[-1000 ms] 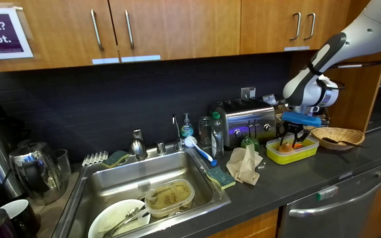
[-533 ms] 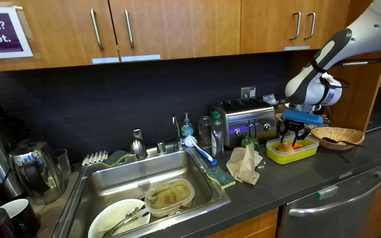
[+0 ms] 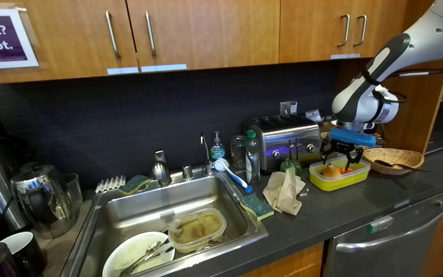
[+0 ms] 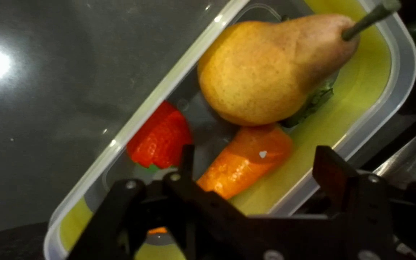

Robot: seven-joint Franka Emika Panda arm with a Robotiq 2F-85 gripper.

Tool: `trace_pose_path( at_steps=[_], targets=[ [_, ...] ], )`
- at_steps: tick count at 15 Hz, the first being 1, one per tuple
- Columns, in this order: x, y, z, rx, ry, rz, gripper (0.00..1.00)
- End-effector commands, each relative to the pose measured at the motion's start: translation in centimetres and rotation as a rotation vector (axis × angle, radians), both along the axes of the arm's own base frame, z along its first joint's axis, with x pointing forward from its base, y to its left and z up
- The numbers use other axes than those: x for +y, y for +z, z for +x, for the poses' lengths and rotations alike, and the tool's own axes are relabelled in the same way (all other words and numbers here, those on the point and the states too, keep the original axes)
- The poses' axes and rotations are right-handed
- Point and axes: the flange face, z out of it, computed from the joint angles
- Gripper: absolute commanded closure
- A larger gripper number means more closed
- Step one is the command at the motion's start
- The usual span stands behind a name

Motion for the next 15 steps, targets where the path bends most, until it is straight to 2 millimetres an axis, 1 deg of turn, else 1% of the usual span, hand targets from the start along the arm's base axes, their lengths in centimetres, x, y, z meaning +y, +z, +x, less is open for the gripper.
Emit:
trace_pose_path(
  at_steps=[1,8,13,15],
  targets=[
    [0.1,0.2,-0.5,0.002,-0.019,-0.007,0.00],
    [-0.1,-0.3,-0.4,0.021,-0.027,-0.003,0.00],
    [-0.2,-1.5,-0.2,0.055,-0.029,-0.006,0.00],
    [-0.2,-1.5,0.0,0.056,-0.028,-0.007,0.00]
  ],
)
